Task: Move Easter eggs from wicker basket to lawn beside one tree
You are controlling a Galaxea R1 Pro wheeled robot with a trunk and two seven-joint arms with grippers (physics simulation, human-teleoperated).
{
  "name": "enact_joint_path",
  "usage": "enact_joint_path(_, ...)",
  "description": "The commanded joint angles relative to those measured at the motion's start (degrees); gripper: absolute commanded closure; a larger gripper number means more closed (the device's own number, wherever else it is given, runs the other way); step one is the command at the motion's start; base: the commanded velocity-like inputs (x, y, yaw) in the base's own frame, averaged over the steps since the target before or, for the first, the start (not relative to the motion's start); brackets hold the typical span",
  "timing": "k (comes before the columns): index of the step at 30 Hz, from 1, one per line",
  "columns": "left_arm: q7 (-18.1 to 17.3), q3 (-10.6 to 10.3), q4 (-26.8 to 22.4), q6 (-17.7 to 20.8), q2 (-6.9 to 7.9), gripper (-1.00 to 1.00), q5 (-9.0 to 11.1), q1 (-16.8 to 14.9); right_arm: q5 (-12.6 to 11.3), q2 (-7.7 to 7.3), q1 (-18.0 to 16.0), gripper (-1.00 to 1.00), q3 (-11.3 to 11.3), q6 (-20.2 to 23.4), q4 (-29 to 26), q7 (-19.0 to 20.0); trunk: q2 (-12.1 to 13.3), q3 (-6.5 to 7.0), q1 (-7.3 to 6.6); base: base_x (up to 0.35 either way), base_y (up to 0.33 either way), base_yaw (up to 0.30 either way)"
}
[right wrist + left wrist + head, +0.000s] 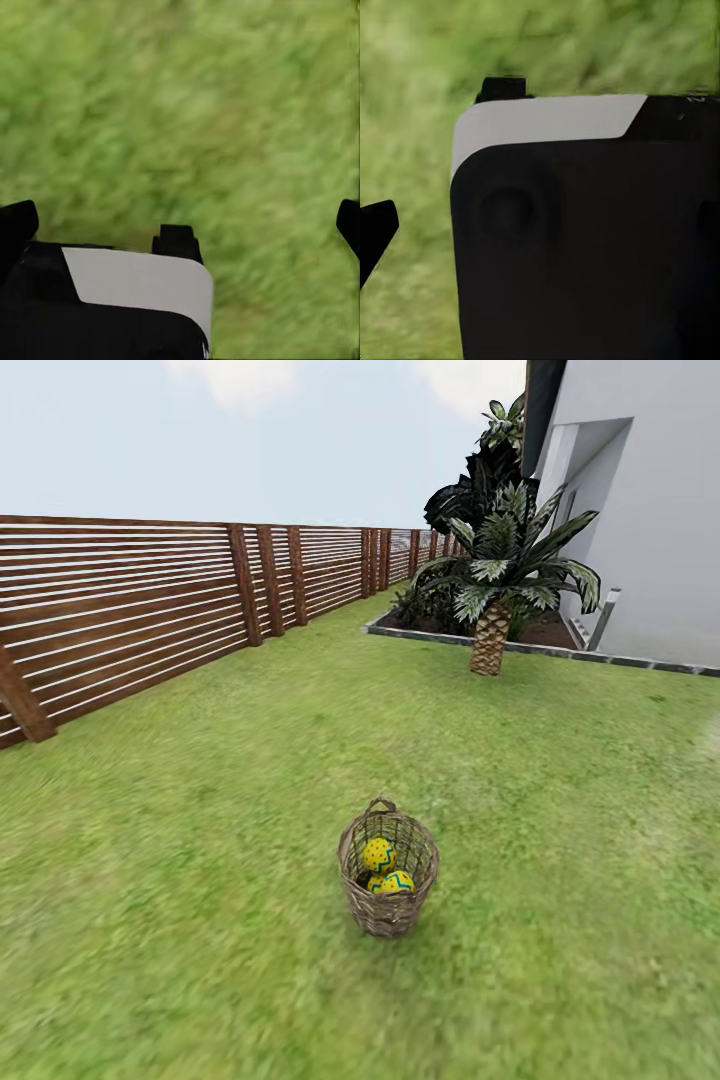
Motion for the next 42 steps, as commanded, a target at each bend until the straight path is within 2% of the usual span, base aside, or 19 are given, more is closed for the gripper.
enact_joint_path(1, -0.04, 0.04, -0.37, 2.27, -0.06, -1.00, 0.10, -1.80, 1.25, -0.04, 0.00, -1.00, 0.12, 2.46, -3.36, -0.03, -0.03, -0.07, 0.00, 0.000, 0.000, 0.000)
enact_joint_path(3, -0.04, 0.11, -3.66, 8.13, -0.13, -1.00, 0.42, -6.65, 4.96, -0.01, -0.06, -1.00, 0.06, 7.02, -12.77, 0.04, -0.03, -0.07, 0.00, 0.000, 0.000, 0.000)
enact_joint_path(5, 0.00, 0.13, -8.92, 12.45, -0.20, -1.00, 1.56, -8.15, 7.16, -0.04, -0.98, -1.00, 0.06, 8.26, -17.47, 0.05, -0.03, -0.07, 0.00, 0.000, 0.000, 0.000)
enact_joint_path(7, 0.05, 0.13, -14.47, 16.65, -0.18, -1.00, 2.56, -8.63, 8.37, -0.05, -2.33, -1.00, 0.05, 9.29, -19.62, 0.06, -0.03, -0.07, 0.00, 0.000, 0.000, 0.000)
enact_joint_path(8, 0.11, 0.14, -18.92, 19.95, -0.16, -1.00, 3.08, -8.81, 9.06, -0.15, -3.84, -1.00, 0.05, 10.26, -20.44, 0.12, -0.03, -0.07, 0.00, 0.000, 0.000, 0.000)
enact_joint_path(9, 0.18, 0.17, -21.61, 21.70, -0.16, -1.00, 3.29, -8.88, 9.39, -0.43, -4.93, -1.00, 0.05, 10.96, -20.75, 0.21, -0.03, -0.07, 0.00, 0.000, 0.000, 0.000)
enact_joint_path(10, 0.29, 0.52, -26.83, 24.14, -0.42, -1.00, 3.61, -8.97, 9.70, -1.19, -7.08, -1.00, 0.05, 12.27, -21.01, 0.36, -0.03, -0.07, 0.00, 0.000, 0.000, 0.000)
enact_joint_path(12, 0.35, 1.08, -29.17, 24.76, -0.76, -1.00, 3.69, -8.99, 9.63, -1.39, -7.88, -1.00, 0.13, 12.59, -20.40, 0.44, -0.03, -0.07, 0.00, 0.000, 0.000, 0.000)
enact_joint_path(16, 0.40, 1.52, -28.96, 24.61, -0.98, -1.00, 3.73, -8.98, 9.60, -1.41, -8.34, -1.00, 0.27, 12.68, -17.72, 0.62, -0.03, -0.07, 0.00, 0.000, 0.000, 0.000)
enact_joint_path(21, 0.34, 1.54, -23.66, 23.00, -1.41, -1.00, 3.70, -8.96, 9.71, -1.43, -8.42, -1.00, 0.27, 12.64, -16.67, 0.59, -0.03, -0.07, 0.00, 0.000, -0.089, 0.018)
enact_joint_path(24, 0.29, 1.65, -22.49, 21.19, -1.45, -1.00, 3.73, -8.96, 9.72, -1.45, -8.43, -1.00, 0.24, 12.63, -16.53, 0.59, -0.03, -0.07, 0.00, 0.000, -0.248, 0.171)
enact_joint_path(29, 0.12, 1.68, -21.87, 19.91, -1.49, -1.00, 3.74, -8.96, 9.82, -1.43, -8.43, -1.00, 0.25, 12.61, -15.99, 0.43, -0.03, -0.07, 0.00, 0.000, -0.284, 0.267)
enact_joint_path(42, 0.02, 1.63, -21.41, 19.74, -1.99, -1.00, 3.73, -8.96, 9.90, -1.46, -8.43, -1.00, 0.31, 12.53, -15.50, 0.15, -0.03, -0.07, 0.00, 0.000, -0.294, 0.292)
